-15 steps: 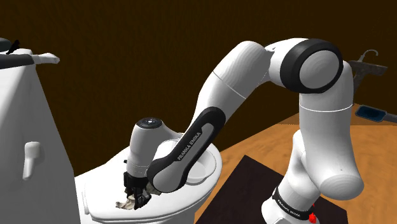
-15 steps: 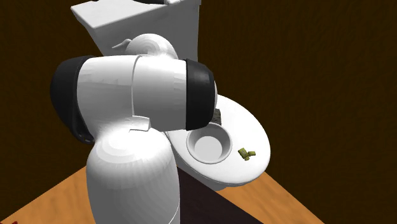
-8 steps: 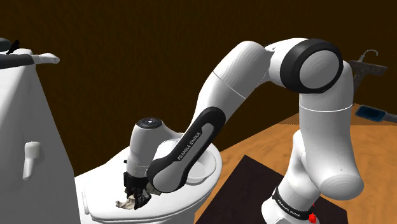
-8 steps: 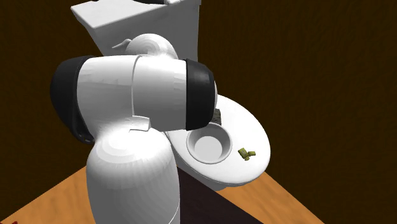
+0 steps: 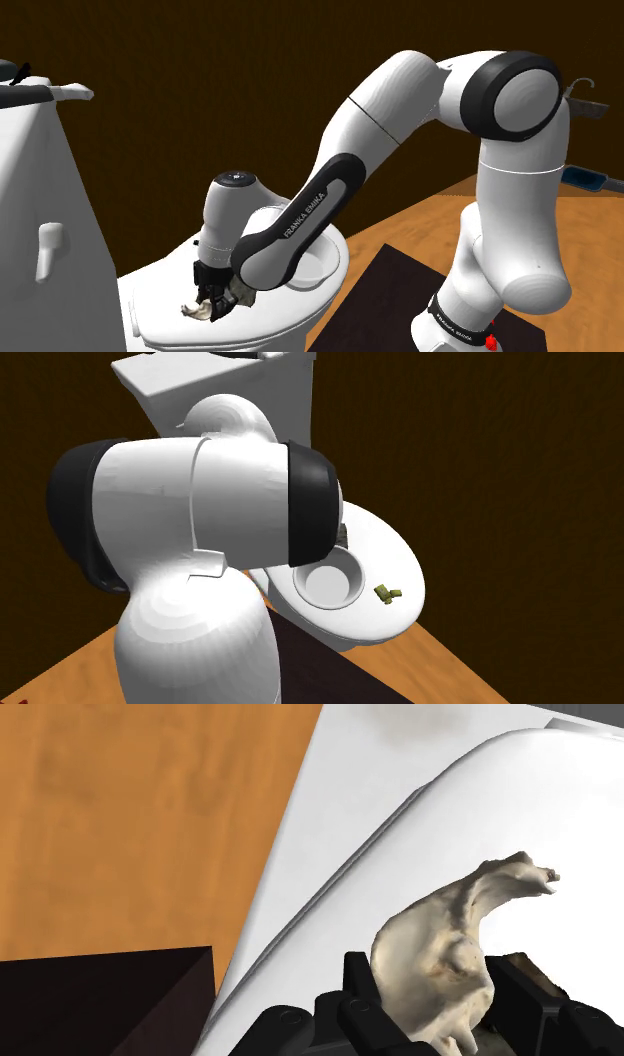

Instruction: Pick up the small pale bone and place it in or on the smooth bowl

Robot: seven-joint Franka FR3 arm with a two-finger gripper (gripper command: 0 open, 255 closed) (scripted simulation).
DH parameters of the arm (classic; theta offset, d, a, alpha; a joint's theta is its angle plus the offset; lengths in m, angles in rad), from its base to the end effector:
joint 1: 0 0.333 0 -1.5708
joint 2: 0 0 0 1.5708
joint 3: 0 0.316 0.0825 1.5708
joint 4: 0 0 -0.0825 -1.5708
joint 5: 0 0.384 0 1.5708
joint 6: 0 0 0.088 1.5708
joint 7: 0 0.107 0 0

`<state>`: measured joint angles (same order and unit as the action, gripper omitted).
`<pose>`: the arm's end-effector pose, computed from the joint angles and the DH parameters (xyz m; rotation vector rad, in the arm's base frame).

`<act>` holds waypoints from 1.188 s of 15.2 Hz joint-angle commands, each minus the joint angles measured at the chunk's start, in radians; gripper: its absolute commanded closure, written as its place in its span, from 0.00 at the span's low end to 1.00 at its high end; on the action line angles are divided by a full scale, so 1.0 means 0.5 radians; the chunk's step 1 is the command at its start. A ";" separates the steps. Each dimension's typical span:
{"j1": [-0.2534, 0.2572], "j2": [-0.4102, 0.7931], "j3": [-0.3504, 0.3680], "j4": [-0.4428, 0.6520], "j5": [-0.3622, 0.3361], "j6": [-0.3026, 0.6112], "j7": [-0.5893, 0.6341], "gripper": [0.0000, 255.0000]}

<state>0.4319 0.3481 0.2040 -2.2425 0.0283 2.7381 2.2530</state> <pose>0.4510 0.3322 0.2289 -2.0099 2.1967 0.0913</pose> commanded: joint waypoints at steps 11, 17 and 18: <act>-0.033 -0.267 0.037 0.026 0.065 -0.291 -0.027 1.00; -0.043 -0.384 0.046 0.061 0.092 -0.440 -0.036 1.00; -0.044 -0.402 0.047 0.068 0.096 -0.465 -0.038 1.00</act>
<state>0.4103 0.1583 0.2269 -2.2116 0.0736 2.5199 2.2347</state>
